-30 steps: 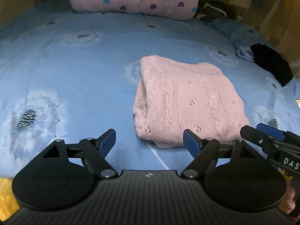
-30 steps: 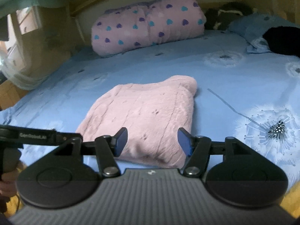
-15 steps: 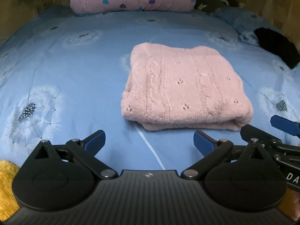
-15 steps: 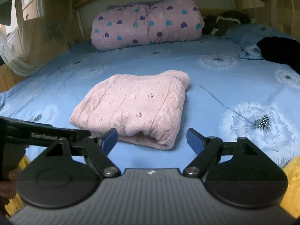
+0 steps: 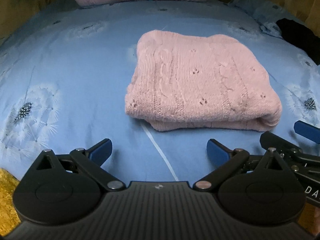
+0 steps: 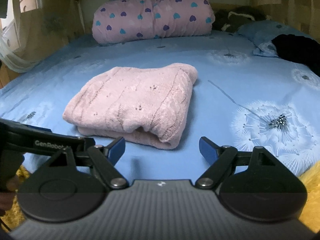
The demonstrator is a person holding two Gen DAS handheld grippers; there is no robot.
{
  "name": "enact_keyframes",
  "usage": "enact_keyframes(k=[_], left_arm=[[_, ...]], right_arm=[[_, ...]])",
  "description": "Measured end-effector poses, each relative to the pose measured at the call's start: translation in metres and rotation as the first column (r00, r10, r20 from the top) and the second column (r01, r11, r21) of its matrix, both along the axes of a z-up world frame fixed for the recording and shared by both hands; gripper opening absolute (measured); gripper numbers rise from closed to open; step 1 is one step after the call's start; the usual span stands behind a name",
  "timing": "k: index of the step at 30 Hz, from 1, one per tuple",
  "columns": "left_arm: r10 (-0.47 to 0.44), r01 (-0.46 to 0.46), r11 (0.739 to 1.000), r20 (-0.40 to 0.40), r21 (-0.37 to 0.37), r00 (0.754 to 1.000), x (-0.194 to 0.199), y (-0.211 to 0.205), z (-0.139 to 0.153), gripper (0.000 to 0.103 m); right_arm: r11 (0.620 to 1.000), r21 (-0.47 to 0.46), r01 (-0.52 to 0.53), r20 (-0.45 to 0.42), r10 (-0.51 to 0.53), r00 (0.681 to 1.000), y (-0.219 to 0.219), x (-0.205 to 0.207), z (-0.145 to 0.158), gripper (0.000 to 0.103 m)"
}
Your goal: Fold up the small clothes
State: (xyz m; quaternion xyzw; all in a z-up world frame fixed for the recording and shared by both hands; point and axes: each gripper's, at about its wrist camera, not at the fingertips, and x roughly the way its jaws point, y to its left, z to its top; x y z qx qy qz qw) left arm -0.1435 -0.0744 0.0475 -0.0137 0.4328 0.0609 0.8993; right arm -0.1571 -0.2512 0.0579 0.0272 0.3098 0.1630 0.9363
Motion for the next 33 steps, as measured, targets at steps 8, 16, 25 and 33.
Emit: enact_keyframes(k=[8, 16, 25, 33], left_arm=[[0.002, -0.002, 1.000, -0.019, 0.005, 1.000, 0.005, 0.001, -0.009, 0.102], [0.003, -0.002, 1.000, -0.019, 0.007, 1.000, 0.007, 0.001, -0.010, 0.102], [0.004, -0.004, 1.000, -0.019, 0.005, 1.000, 0.007, 0.002, -0.011, 0.103], [0.004, -0.004, 1.000, -0.019, 0.004, 1.000, 0.007, 0.002, -0.012, 0.103]], right_arm=[[1.000, 0.001, 0.008, -0.029, -0.008, 1.000, 0.001, 0.005, -0.008, 0.082], [1.000, 0.008, 0.009, -0.047, -0.009, 0.999, 0.000, 0.007, -0.012, 0.082], [1.000, 0.012, 0.011, -0.051, -0.010, 0.999, -0.001, 0.008, -0.012, 0.082], [1.000, 0.012, 0.011, -0.051, -0.011, 0.999, 0.000, 0.007, -0.012, 0.082]])
